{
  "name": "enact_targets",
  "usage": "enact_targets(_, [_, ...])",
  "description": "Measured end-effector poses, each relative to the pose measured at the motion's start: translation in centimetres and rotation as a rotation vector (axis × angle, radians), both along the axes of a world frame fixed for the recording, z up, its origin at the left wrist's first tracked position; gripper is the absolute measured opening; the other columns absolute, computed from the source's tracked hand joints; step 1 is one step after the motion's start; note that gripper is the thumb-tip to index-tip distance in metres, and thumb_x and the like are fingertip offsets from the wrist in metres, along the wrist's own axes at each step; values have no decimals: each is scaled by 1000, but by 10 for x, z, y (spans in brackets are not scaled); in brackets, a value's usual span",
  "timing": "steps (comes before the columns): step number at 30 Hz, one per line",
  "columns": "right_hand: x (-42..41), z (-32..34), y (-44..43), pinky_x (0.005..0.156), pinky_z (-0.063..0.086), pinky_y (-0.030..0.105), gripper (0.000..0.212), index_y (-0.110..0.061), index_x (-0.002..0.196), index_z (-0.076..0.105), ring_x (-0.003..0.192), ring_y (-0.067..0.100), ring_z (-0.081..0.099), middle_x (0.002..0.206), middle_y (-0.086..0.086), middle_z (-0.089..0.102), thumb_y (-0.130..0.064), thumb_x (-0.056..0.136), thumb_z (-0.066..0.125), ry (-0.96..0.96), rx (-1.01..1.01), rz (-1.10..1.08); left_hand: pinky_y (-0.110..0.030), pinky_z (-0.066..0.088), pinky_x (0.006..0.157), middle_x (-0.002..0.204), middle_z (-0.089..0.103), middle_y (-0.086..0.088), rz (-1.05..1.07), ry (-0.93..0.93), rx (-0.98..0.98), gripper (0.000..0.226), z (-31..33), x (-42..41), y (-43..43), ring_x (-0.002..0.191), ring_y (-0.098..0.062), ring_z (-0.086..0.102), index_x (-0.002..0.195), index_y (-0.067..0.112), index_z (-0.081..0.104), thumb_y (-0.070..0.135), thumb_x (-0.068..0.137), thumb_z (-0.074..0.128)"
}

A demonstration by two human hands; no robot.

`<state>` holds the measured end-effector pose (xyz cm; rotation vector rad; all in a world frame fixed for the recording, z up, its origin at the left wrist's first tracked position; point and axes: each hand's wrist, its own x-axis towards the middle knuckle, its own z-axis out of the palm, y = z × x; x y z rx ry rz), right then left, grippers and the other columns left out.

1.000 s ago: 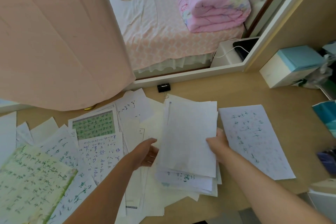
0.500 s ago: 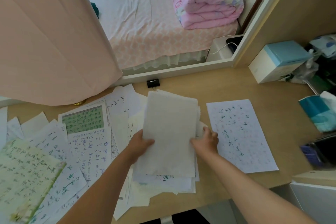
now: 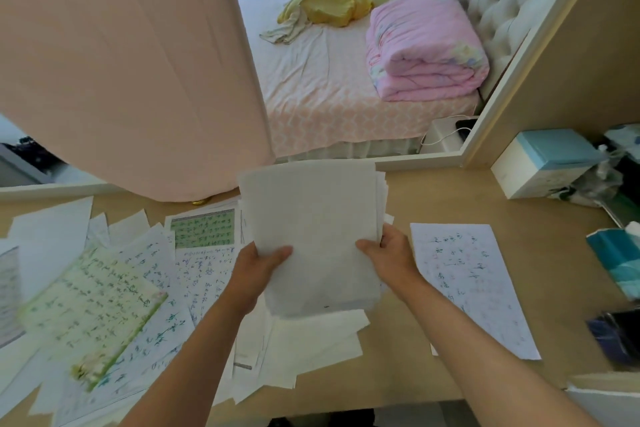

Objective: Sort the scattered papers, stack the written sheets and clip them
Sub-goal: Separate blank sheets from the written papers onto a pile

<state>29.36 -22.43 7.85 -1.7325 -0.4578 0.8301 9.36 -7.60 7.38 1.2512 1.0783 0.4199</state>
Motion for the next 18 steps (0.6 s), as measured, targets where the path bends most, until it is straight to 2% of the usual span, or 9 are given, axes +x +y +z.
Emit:
enact_targets(2, [-4, 16, 2, 74, 59, 28, 36, -35, 93, 63, 87, 9, 71, 93, -12, 73, 0, 87, 65, -33, 45, 12, -24, 57, 67, 96, 75, 2, 38, -9, 87, 20, 15, -4, 2, 87, -15, 72, 97, 18, 72, 14, 79, 81])
enact_targets(4, [-14, 26, 4, 79, 58, 29, 40, -38, 99, 59, 91, 7, 70, 98, -13, 72, 0, 87, 65, -88, 52, 33, -24, 57, 64, 91, 73, 5, 70, 15, 169, 16, 23, -7, 0, 85, -16, 71, 89, 21, 70, 13, 80, 80])
enact_targets(7, [-35, 28, 8, 82, 53, 28, 39, -31, 114, 56, 102, 15, 66, 105, -11, 67, -4, 87, 65, -135, 16, 59, -35, 58, 73, 95, 70, 4, 62, 50, 242, 24, 22, -12, -11, 91, -22, 70, 99, 21, 65, 16, 80, 80])
enact_targets(10, [-53, 24, 7, 79, 48, 19, 50, -26, 128, 51, 104, 11, 63, 110, -13, 64, -3, 85, 67, -138, 6, 45, -28, 54, 72, 101, 66, 9, 80, 10, 271, 46, 19, -17, -22, 94, -17, 66, 113, 24, 57, 16, 76, 83])
enact_targets(12, [-59, 25, 6, 77, 47, 15, 55, -32, 124, 49, 100, 1, 60, 110, -17, 62, -1, 83, 68, -140, 19, 9, -25, 52, 70, 103, 64, 14, 135, -34, 266, 55, 23, -21, -24, 95, -10, 64, 116, 28, 53, 18, 73, 86])
enact_targets(14, [-60, 26, 5, 76, 49, 18, 54, -38, 114, 48, 97, -1, 61, 107, -15, 64, 0, 82, 70, -138, 39, -47, -24, 54, 70, 104, 64, 15, 169, -93, 280, 59, 28, -25, -20, 93, -4, 64, 117, 29, 53, 19, 71, 88])
enact_targets(16, [-60, 26, 5, 75, 52, 22, 52, -39, 107, 49, 95, 5, 65, 103, -12, 66, 2, 81, 68, -132, 66, -100, -24, 57, 70, 104, 67, 13, 172, -192, 310, 51, 32, -27, -16, 90, -4, 67, 115, 29, 57, 22, 74, 86])
enact_targets(18, [-63, 27, 6, 73, 51, 20, 50, -37, 104, 51, 93, 7, 66, 100, -11, 67, 5, 81, 64, -145, 73, -99, -23, 57, 69, 100, 67, 10, 167, -287, 328, 32, 40, -26, -16, 87, -5, 67, 108, 28, 60, 28, 82, 79])
